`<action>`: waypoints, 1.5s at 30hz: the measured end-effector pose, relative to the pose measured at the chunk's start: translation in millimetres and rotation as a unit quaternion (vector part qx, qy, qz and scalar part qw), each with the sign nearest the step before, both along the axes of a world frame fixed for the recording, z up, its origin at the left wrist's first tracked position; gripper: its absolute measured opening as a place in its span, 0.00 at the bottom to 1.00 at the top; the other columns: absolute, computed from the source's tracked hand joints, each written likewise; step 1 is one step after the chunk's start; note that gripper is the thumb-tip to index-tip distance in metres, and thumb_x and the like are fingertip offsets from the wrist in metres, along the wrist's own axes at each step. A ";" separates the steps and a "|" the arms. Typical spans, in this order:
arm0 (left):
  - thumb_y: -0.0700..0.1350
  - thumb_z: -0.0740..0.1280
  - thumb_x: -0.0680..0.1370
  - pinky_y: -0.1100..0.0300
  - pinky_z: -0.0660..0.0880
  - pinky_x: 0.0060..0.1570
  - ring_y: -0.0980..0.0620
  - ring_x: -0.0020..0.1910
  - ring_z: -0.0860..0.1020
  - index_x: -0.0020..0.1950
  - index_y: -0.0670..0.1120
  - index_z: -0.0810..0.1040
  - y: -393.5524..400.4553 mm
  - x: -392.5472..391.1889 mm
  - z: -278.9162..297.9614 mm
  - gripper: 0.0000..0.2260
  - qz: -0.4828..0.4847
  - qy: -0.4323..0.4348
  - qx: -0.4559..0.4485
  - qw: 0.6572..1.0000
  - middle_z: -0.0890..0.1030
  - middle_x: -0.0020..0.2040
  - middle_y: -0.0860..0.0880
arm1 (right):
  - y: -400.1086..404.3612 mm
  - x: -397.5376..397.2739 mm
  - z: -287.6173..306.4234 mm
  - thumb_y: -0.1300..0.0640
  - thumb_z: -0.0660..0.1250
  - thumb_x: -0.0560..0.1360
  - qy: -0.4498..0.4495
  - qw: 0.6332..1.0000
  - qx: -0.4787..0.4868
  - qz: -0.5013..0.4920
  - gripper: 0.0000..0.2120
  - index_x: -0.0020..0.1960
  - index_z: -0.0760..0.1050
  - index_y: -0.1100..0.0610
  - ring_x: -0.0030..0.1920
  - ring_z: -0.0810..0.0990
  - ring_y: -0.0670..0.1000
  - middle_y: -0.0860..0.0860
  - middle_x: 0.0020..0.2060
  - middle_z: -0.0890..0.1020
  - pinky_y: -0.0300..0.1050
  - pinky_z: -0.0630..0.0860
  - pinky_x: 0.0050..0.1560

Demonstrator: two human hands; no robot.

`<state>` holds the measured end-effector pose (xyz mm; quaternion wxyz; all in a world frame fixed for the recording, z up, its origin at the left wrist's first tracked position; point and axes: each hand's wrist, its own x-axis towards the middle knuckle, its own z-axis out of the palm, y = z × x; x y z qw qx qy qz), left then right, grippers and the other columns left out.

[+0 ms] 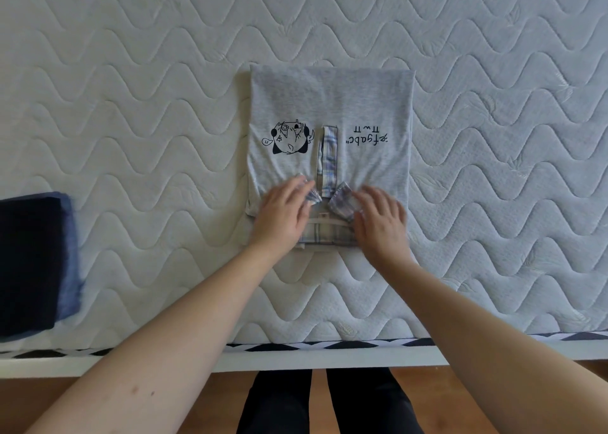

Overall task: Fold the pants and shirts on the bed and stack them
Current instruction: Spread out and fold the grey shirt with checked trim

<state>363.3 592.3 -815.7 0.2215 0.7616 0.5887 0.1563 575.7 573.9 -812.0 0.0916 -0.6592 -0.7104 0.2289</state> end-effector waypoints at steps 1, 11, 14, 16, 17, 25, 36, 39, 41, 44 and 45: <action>0.43 0.64 0.80 0.48 0.70 0.63 0.42 0.64 0.74 0.68 0.41 0.74 1.4 -6.0 3.1 0.17 0.069 -0.004 0.024 0.997 0.76 0.66 0.41 | 3.5 5.7 0.9 0.55 0.60 0.81 0.003 0.998 -0.024 -0.064 0.19 0.71 0.69 0.52 0.72 0.65 0.57 0.53 0.72 0.69 0.56 0.58 0.71; 0.53 0.73 0.74 0.54 0.73 0.41 0.44 0.46 0.80 0.51 0.39 0.79 7.6 -57.6 -12.4 0.17 0.400 -0.100 -0.318 0.854 0.82 0.47 0.42 | 39.5 50.6 -4.7 0.42 0.68 0.76 0.045 0.899 -0.316 -0.300 0.25 0.60 0.73 0.62 0.53 0.79 0.59 0.58 0.53 0.80 0.47 0.71 0.44; 0.50 0.72 0.75 0.54 0.72 0.42 0.45 0.44 0.79 0.47 0.41 0.78 1.2 -58.1 -11.9 0.12 0.371 -0.124 -0.339 0.856 0.82 0.46 0.42 | 35.4 52.4 -3.3 0.39 0.65 0.77 0.020 0.906 -0.326 -0.269 0.20 0.45 0.72 0.58 0.38 0.75 0.52 0.53 0.40 0.77 0.45 0.66 0.33; 0.50 0.69 0.77 0.52 0.75 0.48 0.45 0.47 0.80 0.50 0.44 0.78 -3.8 -58.2 -11.0 0.10 0.386 -0.180 -0.341 0.838 0.82 0.49 0.43 | 27.8 50.5 -1.5 0.41 0.65 0.77 0.052 0.907 -0.304 -0.287 0.19 0.42 0.69 0.56 0.35 0.72 0.49 0.51 0.37 0.75 0.45 0.65 0.32; 0.51 0.68 0.77 0.50 0.76 0.53 0.44 0.50 0.80 0.51 0.46 0.78 -8.2 -56.9 -10.7 0.09 0.398 -0.213 -0.344 0.823 0.82 0.50 0.44 | 22.4 49.1 -0.4 0.41 0.65 0.78 0.078 0.903 -0.293 -0.303 0.18 0.44 0.69 0.57 0.36 0.72 0.49 0.51 0.37 0.75 0.46 0.65 0.33; 0.46 0.65 0.78 0.54 0.75 0.46 0.50 0.44 0.79 0.43 0.50 0.76 -46.5 -47.0 -14.2 0.05 0.457 -0.282 -0.292 0.792 0.81 0.42 0.52 | -16.2 40.7 11.6 0.47 0.66 0.79 0.201 0.870 -0.253 -0.373 0.15 0.48 0.72 0.60 0.37 0.75 0.49 0.52 0.39 0.76 0.44 0.68 0.31; 0.46 0.66 0.79 0.60 0.71 0.42 0.52 0.41 0.78 0.46 0.48 0.80 -78.2 -67.0 14.7 0.05 0.410 -0.204 -0.299 0.837 0.84 0.44 0.47 | -61.5 27.9 46.2 0.53 0.65 0.80 0.253 0.852 -0.246 -0.387 0.08 0.50 0.76 0.58 0.38 0.80 0.54 0.54 0.40 0.80 0.40 0.76 0.25; 0.48 0.65 0.80 0.58 0.73 0.47 0.49 0.47 0.79 0.51 0.45 0.80 -87.2 -70.8 27.4 0.08 0.403 -0.213 -0.309 0.834 0.83 0.48 0.46 | -71.6 25.7 58.3 0.51 0.64 0.80 0.229 0.857 -0.254 -0.386 0.10 0.50 0.76 0.58 0.41 0.82 0.57 0.57 0.43 0.81 0.50 0.81 0.33; 0.48 0.64 0.81 0.54 0.75 0.52 0.48 0.50 0.80 0.54 0.43 0.80 -91.1 -71.5 38.8 0.10 0.406 -0.224 -0.312 0.829 0.83 0.51 0.45 | -75.9 24.4 67.7 0.50 0.64 0.80 0.210 0.861 -0.255 -0.388 0.12 0.50 0.75 0.60 0.40 0.81 0.58 0.58 0.42 0.81 0.54 0.82 0.36; 0.47 0.64 0.80 0.57 0.74 0.48 0.49 0.48 0.80 0.52 0.47 0.80 -94.6 -71.3 60.3 0.07 0.403 -0.234 -0.290 0.836 0.83 0.49 0.48 | -79.5 23.5 84.3 0.48 0.64 0.80 0.195 0.865 -0.247 -0.391 0.12 0.46 0.74 0.57 0.36 0.79 0.55 0.56 0.39 0.80 0.50 0.79 0.33; 0.47 0.64 0.80 0.58 0.74 0.47 0.50 0.47 0.80 0.50 0.47 0.79 -94.9 -71.2 67.2 0.06 0.403 -0.239 -0.284 0.837 0.83 0.47 0.48 | -80.0 23.6 90.2 0.48 0.64 0.80 0.197 0.866 -0.242 -0.392 0.12 0.45 0.74 0.56 0.35 0.79 0.54 0.55 0.38 0.80 0.48 0.78 0.31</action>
